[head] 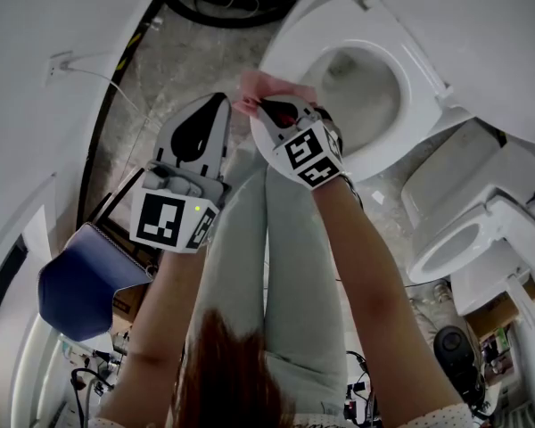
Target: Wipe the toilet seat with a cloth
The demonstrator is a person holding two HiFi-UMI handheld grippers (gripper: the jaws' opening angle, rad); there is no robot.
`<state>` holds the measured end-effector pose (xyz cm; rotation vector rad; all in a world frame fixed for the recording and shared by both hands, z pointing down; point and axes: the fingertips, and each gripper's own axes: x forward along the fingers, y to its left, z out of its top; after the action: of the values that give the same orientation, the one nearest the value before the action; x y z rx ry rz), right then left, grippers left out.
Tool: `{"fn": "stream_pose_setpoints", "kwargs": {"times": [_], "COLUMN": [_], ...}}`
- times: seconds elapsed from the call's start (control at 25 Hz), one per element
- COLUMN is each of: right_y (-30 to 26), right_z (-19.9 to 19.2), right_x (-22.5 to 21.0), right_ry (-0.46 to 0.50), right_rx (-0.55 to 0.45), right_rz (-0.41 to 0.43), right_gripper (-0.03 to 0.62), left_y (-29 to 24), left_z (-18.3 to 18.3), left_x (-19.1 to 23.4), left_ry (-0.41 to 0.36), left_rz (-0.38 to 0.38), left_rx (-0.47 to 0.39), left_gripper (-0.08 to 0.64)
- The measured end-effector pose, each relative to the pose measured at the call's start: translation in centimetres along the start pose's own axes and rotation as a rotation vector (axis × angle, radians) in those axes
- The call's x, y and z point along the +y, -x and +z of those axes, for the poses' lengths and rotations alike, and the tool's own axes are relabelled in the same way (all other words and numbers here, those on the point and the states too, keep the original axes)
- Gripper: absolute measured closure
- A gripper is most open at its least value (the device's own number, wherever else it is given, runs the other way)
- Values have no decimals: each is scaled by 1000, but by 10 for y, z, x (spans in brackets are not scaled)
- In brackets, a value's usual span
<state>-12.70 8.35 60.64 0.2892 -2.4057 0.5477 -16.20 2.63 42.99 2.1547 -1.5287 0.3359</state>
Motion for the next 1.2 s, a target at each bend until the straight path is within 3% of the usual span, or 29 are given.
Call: {"fn": "stream_pose_setpoints", "kwargs": {"times": [1.2], "right_y": [6], "right_z": [27], "right_x": [-64], "right_ry": [-64], "right_rx": [-33], "right_rz": [-102], "right_gripper": [574], "left_y": [4], "left_z": [-8], "left_x": [-3], "left_ry": [29], "left_rz": [10], "left_rx": [10], "left_gripper": [555]}}
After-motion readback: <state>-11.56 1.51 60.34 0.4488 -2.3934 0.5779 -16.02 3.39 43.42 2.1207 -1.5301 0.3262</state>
